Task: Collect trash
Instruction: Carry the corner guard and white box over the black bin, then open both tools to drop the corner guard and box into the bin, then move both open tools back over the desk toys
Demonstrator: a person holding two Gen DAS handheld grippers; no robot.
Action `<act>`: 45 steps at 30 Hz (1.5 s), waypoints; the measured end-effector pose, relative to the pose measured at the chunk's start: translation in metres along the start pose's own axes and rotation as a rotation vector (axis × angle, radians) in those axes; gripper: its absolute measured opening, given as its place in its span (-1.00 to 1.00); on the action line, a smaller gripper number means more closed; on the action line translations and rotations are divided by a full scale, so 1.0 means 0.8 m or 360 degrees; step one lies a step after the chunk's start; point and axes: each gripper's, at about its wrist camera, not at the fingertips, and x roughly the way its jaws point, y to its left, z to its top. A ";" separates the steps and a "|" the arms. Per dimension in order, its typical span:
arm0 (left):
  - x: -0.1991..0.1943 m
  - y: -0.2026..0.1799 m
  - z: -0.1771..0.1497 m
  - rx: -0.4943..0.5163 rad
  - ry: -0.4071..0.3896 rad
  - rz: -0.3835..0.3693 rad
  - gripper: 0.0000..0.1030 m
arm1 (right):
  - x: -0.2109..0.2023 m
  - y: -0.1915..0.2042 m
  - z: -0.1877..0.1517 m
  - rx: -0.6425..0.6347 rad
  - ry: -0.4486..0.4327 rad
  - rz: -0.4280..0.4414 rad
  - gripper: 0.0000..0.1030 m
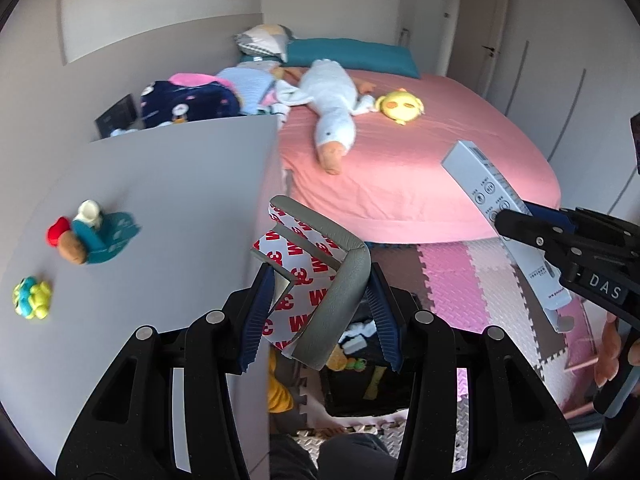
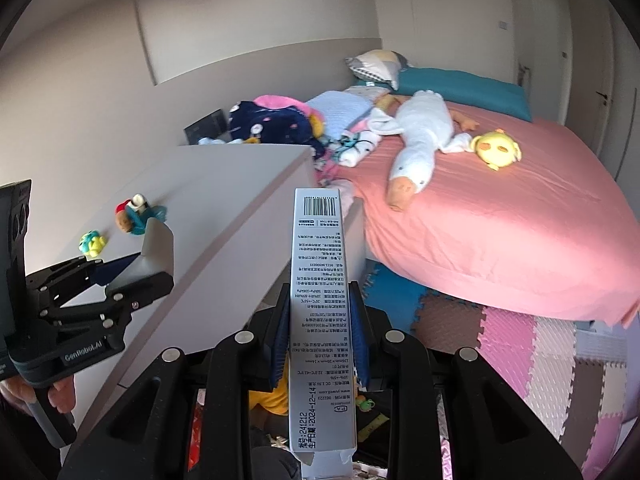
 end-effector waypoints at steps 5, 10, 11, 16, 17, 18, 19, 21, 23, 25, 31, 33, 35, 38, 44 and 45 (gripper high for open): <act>0.012 -0.031 0.006 0.0077 0.0024 -0.0050 -0.09 | -0.002 -0.025 -0.004 0.0057 -0.0002 -0.0040 -0.45; 0.023 -0.055 0.008 0.0142 0.0048 -0.0096 -0.09 | -0.002 -0.044 -0.005 0.0103 -0.0002 -0.0073 -0.45; 0.025 -0.058 0.008 0.0149 0.0054 -0.0105 -0.09 | -0.002 -0.048 -0.005 0.0112 -0.0001 -0.0080 -0.45; 0.039 -0.070 0.009 0.0157 0.0099 -0.0161 -0.06 | 0.001 -0.060 -0.004 0.0129 0.0006 -0.0109 -0.44; 0.042 -0.073 0.010 0.0161 0.0112 -0.0185 0.01 | 0.002 -0.061 -0.003 0.0128 0.0008 -0.0129 -0.42; 0.044 -0.076 0.009 0.0167 0.0130 -0.0198 0.43 | 0.003 -0.062 -0.001 0.0132 0.0000 -0.0160 -0.36; 0.047 -0.079 0.010 0.0169 0.0132 -0.0192 0.91 | 0.002 -0.065 0.001 0.0146 -0.0018 -0.0213 -0.10; 0.046 -0.083 0.011 0.0191 0.0097 -0.0150 0.87 | 0.000 -0.069 0.002 0.0166 -0.0046 -0.0266 0.19; 0.049 -0.085 0.012 0.0214 0.0110 -0.0136 0.87 | -0.001 -0.074 0.002 0.0182 -0.0056 -0.0283 0.22; 0.049 -0.084 0.011 0.0216 0.0107 -0.0129 0.87 | -0.001 -0.077 0.002 0.0191 -0.0055 -0.0286 0.27; 0.043 -0.070 0.007 0.0193 0.0084 -0.0090 0.87 | 0.002 -0.072 0.000 0.0178 -0.0048 -0.0233 0.43; 0.041 -0.062 0.005 0.0175 0.0079 -0.0075 0.87 | 0.005 -0.066 0.001 0.0166 -0.0043 -0.0225 0.44; 0.040 -0.056 0.004 0.0161 0.0080 -0.0063 0.87 | 0.009 -0.059 0.001 0.0155 -0.0032 -0.0207 0.45; 0.038 -0.046 0.001 0.0138 0.0085 -0.0052 0.87 | 0.014 -0.049 0.001 0.0136 -0.0019 -0.0183 0.46; 0.026 -0.022 -0.005 0.0083 0.0061 -0.0018 0.87 | 0.022 -0.017 0.007 0.0083 -0.0014 -0.0110 0.46; 0.022 -0.016 -0.006 0.0076 0.0056 -0.0007 0.87 | 0.023 -0.012 0.008 0.0072 -0.0014 -0.0099 0.46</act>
